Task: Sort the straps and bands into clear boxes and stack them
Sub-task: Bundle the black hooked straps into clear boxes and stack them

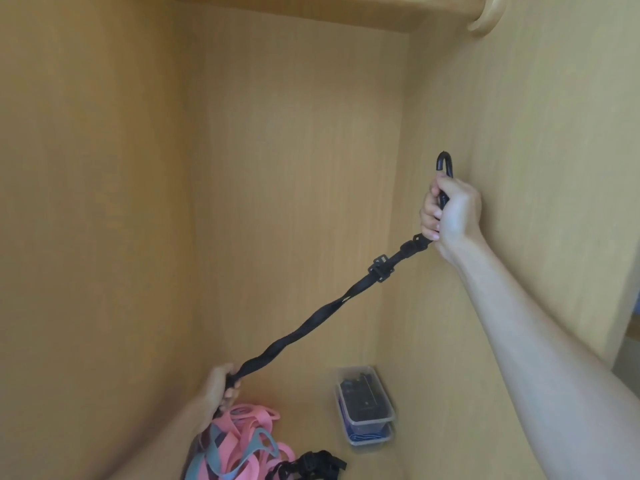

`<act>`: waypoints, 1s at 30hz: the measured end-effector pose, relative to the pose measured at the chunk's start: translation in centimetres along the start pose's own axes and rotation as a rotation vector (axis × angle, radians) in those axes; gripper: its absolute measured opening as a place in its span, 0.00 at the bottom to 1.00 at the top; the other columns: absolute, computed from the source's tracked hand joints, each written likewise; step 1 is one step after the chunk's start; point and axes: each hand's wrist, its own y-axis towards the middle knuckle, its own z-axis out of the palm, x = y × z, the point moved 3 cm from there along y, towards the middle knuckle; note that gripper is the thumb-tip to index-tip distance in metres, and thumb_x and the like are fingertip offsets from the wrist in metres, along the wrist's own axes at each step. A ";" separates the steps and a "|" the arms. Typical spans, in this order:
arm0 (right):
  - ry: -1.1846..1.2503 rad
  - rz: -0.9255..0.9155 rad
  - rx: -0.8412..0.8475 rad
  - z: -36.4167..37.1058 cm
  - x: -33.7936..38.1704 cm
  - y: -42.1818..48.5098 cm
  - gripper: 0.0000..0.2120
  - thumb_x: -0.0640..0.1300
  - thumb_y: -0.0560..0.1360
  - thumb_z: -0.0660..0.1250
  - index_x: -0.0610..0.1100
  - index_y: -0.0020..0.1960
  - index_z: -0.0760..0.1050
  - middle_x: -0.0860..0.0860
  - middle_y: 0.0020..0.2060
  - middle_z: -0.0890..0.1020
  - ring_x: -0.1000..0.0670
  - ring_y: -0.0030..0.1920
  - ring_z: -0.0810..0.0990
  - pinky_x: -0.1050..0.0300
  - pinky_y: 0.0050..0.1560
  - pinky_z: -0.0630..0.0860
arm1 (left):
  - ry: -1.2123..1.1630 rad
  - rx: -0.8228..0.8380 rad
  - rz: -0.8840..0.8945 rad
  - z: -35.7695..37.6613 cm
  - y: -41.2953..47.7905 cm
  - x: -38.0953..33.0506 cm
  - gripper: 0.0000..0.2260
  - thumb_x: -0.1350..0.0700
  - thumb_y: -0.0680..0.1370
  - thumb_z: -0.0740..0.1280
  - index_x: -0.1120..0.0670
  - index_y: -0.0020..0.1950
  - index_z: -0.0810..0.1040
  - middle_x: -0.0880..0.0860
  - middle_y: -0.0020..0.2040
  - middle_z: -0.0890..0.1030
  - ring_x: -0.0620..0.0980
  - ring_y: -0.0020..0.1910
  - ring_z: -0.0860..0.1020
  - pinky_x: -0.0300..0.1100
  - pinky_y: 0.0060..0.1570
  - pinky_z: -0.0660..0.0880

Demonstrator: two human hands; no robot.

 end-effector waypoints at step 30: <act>-0.656 0.239 0.810 4.5 -4.7 -5.4 0.07 0.33 0.82 0.62 0.37 0.59 0.75 0.48 0.37 0.77 0.50 0.34 0.78 0.54 0.41 0.81 | 0.030 0.397 0.351 7.1 -6.7 -9.0 0.11 0.72 0.77 0.63 0.64 0.52 0.83 0.59 0.44 0.84 0.52 0.45 0.83 0.42 0.47 0.80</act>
